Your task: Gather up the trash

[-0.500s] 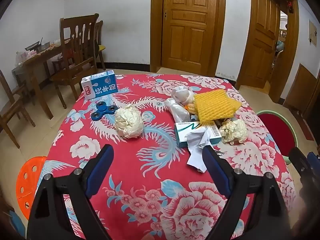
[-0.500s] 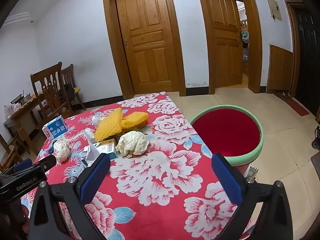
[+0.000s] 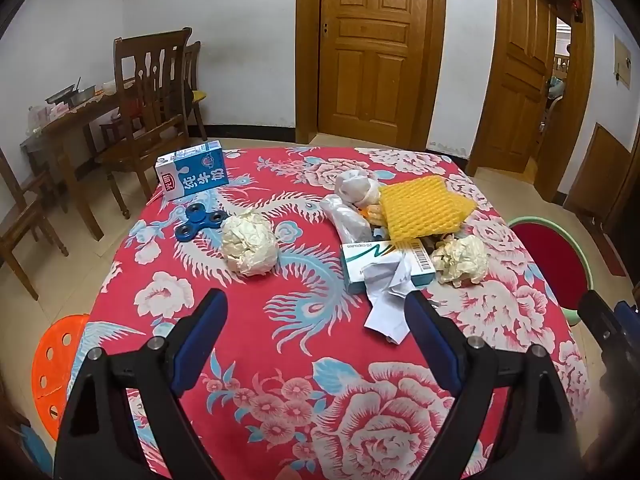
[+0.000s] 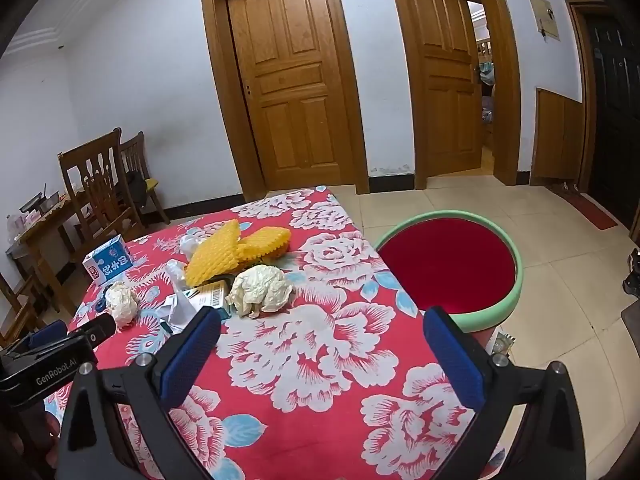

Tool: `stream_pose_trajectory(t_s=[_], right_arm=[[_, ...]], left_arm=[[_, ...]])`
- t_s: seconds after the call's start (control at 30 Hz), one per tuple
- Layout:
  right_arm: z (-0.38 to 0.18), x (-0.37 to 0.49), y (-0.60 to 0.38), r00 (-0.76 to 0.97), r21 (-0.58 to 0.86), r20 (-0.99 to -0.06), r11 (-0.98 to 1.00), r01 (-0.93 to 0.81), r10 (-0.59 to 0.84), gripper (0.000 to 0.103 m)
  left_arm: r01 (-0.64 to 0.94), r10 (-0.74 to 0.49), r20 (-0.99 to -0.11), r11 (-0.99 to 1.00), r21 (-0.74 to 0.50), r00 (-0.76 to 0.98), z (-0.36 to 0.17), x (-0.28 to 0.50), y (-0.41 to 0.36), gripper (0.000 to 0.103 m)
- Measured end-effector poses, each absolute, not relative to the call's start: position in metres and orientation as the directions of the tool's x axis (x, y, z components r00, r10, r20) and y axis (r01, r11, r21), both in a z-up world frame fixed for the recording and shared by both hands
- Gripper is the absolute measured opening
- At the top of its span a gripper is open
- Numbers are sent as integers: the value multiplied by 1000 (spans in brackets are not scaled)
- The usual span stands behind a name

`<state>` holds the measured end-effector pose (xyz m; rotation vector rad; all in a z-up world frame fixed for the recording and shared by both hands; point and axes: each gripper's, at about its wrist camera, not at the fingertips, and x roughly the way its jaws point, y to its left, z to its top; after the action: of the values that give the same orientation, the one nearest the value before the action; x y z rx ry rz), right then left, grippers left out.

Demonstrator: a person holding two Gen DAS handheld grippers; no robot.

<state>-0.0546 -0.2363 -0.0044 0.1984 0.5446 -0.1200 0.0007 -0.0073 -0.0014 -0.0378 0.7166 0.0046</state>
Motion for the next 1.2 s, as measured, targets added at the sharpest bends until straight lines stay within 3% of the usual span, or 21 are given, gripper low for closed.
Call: stream_pose_trajectory(t_s=[1.2], right_arm=[[-6, -57, -238, 847, 158, -529, 973, 168, -60, 103]], left_arm=[[-16, -11, -656, 999, -36, 755, -1, 0, -7, 90]])
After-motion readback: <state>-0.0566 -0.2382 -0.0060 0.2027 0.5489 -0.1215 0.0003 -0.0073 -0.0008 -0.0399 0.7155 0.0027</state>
